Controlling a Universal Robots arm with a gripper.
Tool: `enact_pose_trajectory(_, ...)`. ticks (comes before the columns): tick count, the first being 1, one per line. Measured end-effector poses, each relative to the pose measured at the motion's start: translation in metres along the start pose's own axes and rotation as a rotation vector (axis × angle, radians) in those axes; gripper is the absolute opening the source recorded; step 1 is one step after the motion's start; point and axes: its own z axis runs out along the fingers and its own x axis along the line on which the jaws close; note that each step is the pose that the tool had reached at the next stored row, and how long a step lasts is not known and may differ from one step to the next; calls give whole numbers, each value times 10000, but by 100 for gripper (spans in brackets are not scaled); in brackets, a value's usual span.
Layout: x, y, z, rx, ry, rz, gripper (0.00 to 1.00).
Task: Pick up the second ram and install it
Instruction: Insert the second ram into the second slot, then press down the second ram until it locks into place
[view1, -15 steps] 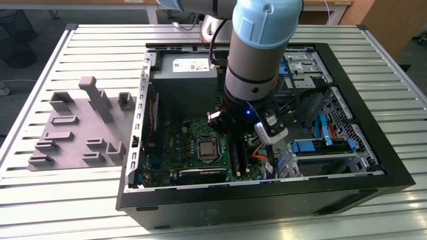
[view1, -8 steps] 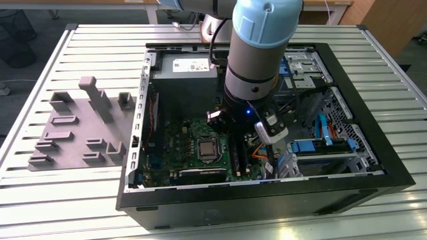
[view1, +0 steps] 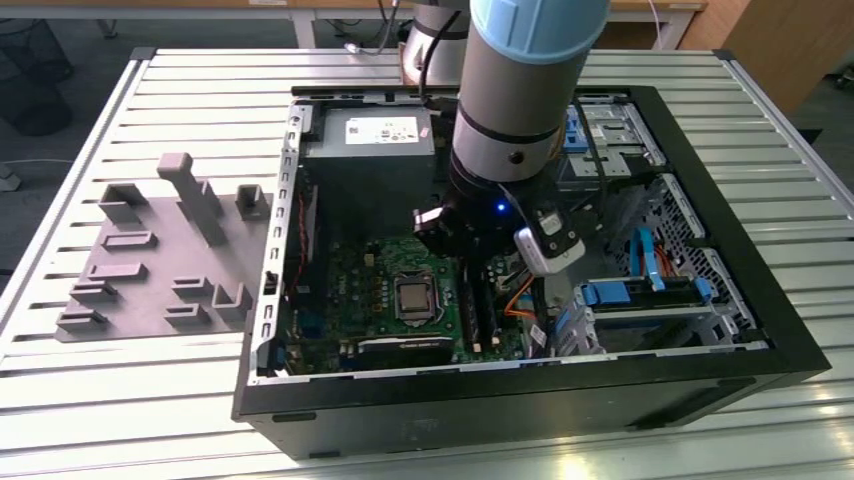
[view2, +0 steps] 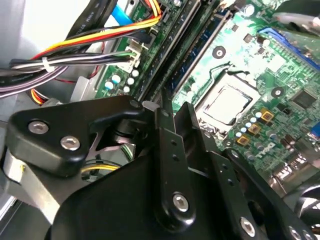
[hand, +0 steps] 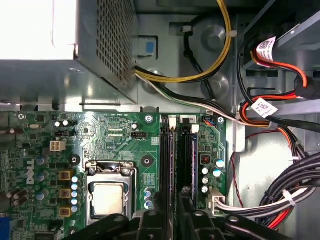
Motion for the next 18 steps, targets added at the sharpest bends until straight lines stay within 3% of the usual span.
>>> enact_pose_trajectory(4,0,0,-1,1,1,0,13)
enact_pose_trajectory(8,0,-1,9,3,2,0,13)
enact_pose_trajectory(18,-3,-4,140,8,3,1,13)
